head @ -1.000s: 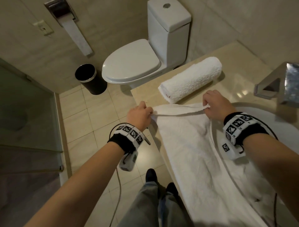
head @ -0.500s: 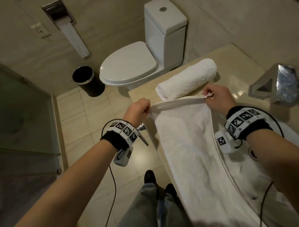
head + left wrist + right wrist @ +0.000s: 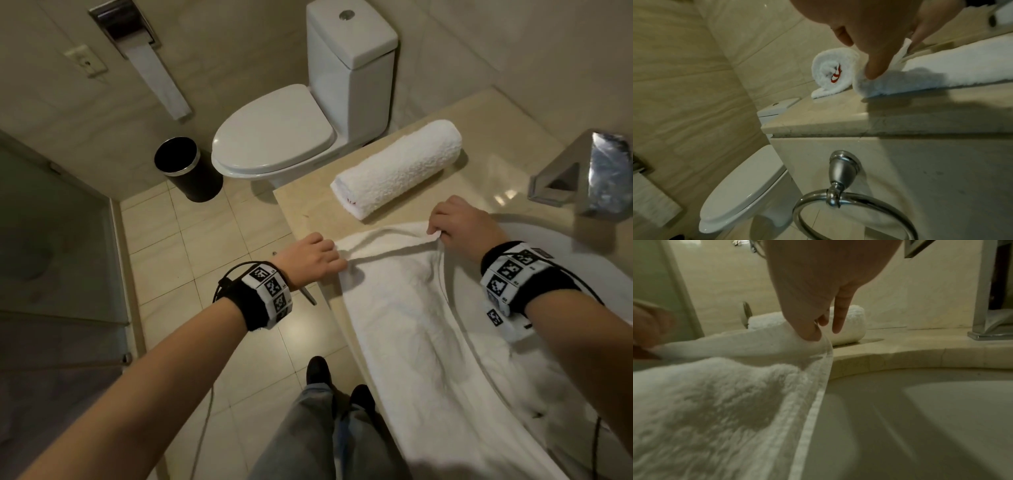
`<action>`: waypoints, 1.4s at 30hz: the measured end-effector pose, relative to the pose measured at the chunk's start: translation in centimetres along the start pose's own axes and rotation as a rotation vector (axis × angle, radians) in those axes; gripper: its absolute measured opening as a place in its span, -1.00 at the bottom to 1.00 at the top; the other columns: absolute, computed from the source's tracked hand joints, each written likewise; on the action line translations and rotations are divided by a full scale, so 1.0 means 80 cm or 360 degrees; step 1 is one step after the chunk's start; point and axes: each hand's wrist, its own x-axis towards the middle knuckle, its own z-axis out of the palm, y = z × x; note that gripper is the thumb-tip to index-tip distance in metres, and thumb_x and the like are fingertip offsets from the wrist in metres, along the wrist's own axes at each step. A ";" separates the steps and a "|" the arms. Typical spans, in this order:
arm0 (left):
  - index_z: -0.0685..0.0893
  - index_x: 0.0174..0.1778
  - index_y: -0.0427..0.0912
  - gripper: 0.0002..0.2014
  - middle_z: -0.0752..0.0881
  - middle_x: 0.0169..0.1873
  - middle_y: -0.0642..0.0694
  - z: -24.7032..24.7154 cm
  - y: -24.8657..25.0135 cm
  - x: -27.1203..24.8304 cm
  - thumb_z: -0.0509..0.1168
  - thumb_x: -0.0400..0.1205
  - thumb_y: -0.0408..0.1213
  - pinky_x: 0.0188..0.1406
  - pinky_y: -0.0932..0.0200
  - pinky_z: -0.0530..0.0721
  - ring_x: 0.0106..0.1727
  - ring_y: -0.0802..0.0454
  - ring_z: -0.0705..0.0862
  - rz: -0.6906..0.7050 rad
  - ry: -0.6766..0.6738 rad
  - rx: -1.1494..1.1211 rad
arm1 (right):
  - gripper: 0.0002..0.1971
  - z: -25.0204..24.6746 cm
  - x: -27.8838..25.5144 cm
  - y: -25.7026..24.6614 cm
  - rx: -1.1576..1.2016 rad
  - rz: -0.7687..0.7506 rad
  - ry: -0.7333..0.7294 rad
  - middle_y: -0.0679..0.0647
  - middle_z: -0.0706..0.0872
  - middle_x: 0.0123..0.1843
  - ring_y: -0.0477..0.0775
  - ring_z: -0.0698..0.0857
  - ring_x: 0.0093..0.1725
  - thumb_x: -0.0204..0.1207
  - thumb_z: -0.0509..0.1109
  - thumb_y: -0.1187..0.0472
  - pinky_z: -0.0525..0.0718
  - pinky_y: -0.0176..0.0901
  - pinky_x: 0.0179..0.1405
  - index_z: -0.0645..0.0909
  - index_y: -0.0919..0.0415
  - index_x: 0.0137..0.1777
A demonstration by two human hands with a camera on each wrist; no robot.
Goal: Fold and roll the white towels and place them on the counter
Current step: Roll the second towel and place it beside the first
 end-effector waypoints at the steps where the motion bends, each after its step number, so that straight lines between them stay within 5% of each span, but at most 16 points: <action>1: 0.58 -0.08 -0.17 -0.55 0.67 -0.43 -0.02 0.002 -0.001 0.001 0.49 0.15 -0.51 -0.15 0.17 0.34 -0.37 -0.02 0.62 -0.0039 -0.0013 -0.0049 | -0.76 0.002 -0.001 0.000 -0.0067 -0.0066 -0.0031 0.28 0.63 -0.28 0.32 0.67 -0.26 0.03 0.50 0.68 0.63 -0.01 -0.62 0.66 0.37 -0.39; 3: 0.64 -0.03 -0.17 -0.56 0.72 -0.34 -0.05 -0.003 0.000 0.007 0.54 0.20 -0.49 -0.11 0.17 0.43 -0.30 -0.04 0.64 -0.0252 -0.0046 -0.0293 | -0.74 0.004 -0.001 0.002 -0.0122 -0.0047 -0.0050 0.28 0.59 -0.30 0.29 0.66 -0.33 -0.01 0.51 0.67 0.59 -0.10 -0.67 0.61 0.38 -0.40; 6: 0.52 0.30 -0.18 -0.57 0.69 -0.01 -0.10 -0.016 0.004 0.019 0.41 0.52 -0.27 -0.01 0.18 0.50 -0.02 -0.01 0.57 -0.0986 -0.0128 -0.1016 | -0.75 0.002 0.001 0.009 -0.0128 0.0075 0.0019 0.24 0.60 -0.27 0.29 0.65 -0.26 0.05 0.48 0.64 0.57 -0.12 -0.59 0.61 0.34 -0.34; 9: 0.42 0.39 -0.22 -0.46 0.60 -0.10 -0.03 -0.008 0.006 0.025 0.42 0.50 -0.28 -0.08 0.26 0.51 -0.10 0.07 0.54 -0.1426 -0.0103 -0.1519 | -0.81 0.003 0.001 0.014 -0.0135 0.0068 -0.0073 0.21 0.61 -0.16 0.29 0.61 -0.10 0.14 0.54 0.46 0.46 -0.15 -0.46 0.63 0.30 -0.27; 13: 0.58 0.26 -0.22 -0.59 0.58 -0.18 -0.02 0.004 0.007 0.031 0.37 0.47 -0.40 -0.15 0.33 0.44 -0.17 0.08 0.53 -0.1449 -0.0153 -0.1513 | -0.77 0.008 0.003 0.011 -0.0139 0.0019 -0.0242 0.17 0.59 -0.08 0.22 0.54 0.03 0.26 0.54 0.25 0.41 -0.11 -0.33 0.59 0.29 -0.15; 19: 0.64 0.19 -0.25 -0.72 0.55 0.16 -0.25 0.020 0.000 0.037 0.31 0.56 -0.34 0.16 0.07 0.48 0.22 -0.19 0.49 -0.1547 -0.0147 -0.1148 | -0.90 0.004 0.015 0.005 0.0158 0.0405 -0.0021 0.29 0.63 -0.02 0.28 0.56 0.05 0.57 0.26 0.32 0.49 0.04 -0.06 0.53 0.37 -0.01; 22: 0.56 0.14 -0.34 -0.81 0.66 0.01 -0.29 0.011 -0.006 0.040 0.17 0.65 -0.40 -0.12 0.18 0.46 0.04 -0.18 0.62 -0.1783 0.0038 -0.1354 | -0.86 -0.004 0.024 0.005 0.0196 0.0546 -0.0071 0.36 0.66 -0.01 0.33 0.61 0.00 0.62 0.23 0.31 0.52 0.05 -0.05 0.51 0.38 0.07; 26: 0.58 0.05 -0.30 -0.88 0.62 -0.24 -0.17 0.005 -0.016 0.036 0.19 0.64 -0.42 -0.10 0.06 0.62 -0.12 -0.12 0.64 -0.2042 0.0331 -0.1670 | -0.78 -0.015 0.041 0.000 0.0289 0.0539 -0.0061 0.33 0.70 0.07 0.30 0.63 0.10 0.61 0.23 0.33 0.54 0.02 0.10 0.61 0.35 0.17; 30: 0.59 -0.04 -0.16 -0.87 0.59 -0.36 -0.05 0.007 -0.030 0.015 0.19 0.63 -0.46 -0.03 -0.02 0.72 -0.16 -0.12 0.67 -0.2210 0.0427 -0.1814 | -0.80 -0.021 0.064 -0.015 0.0309 0.0426 -0.0091 0.32 0.71 0.01 0.30 0.64 0.07 0.59 0.26 0.32 0.53 0.00 0.03 0.68 0.39 0.06; 36: 0.55 0.18 -0.31 -0.78 0.69 0.08 -0.34 0.025 -0.031 0.003 0.11 0.67 -0.37 0.03 -0.03 0.64 0.09 -0.28 0.68 -0.2458 0.0109 -0.1615 | -0.78 -0.014 0.090 -0.041 0.0081 0.0312 -0.0277 0.35 0.70 0.02 0.33 0.65 0.06 0.62 0.21 0.33 0.60 0.05 -0.01 0.66 0.41 0.06; 39: 0.59 0.21 -0.30 -0.75 0.69 0.13 -0.26 0.026 -0.032 0.004 0.22 0.62 -0.38 0.04 0.14 0.57 0.16 -0.20 0.65 -0.2387 -0.0043 -0.1540 | -0.80 -0.003 0.089 -0.037 -0.0040 0.0264 -0.0259 0.29 0.68 0.07 0.30 0.63 0.12 0.57 0.24 0.39 0.57 0.00 -0.07 0.68 0.32 0.06; 42: 0.71 -0.02 -0.31 -0.85 0.73 -0.02 -0.21 0.015 -0.032 0.005 0.32 0.52 -0.47 -0.11 0.29 0.46 0.06 -0.11 0.66 -0.2190 0.0019 -0.1340 | -0.92 -0.001 0.076 -0.033 -0.0227 0.0024 -0.0065 0.31 0.63 -0.05 0.32 0.63 0.01 0.41 0.36 0.48 0.44 -0.06 -0.34 0.64 0.39 -0.13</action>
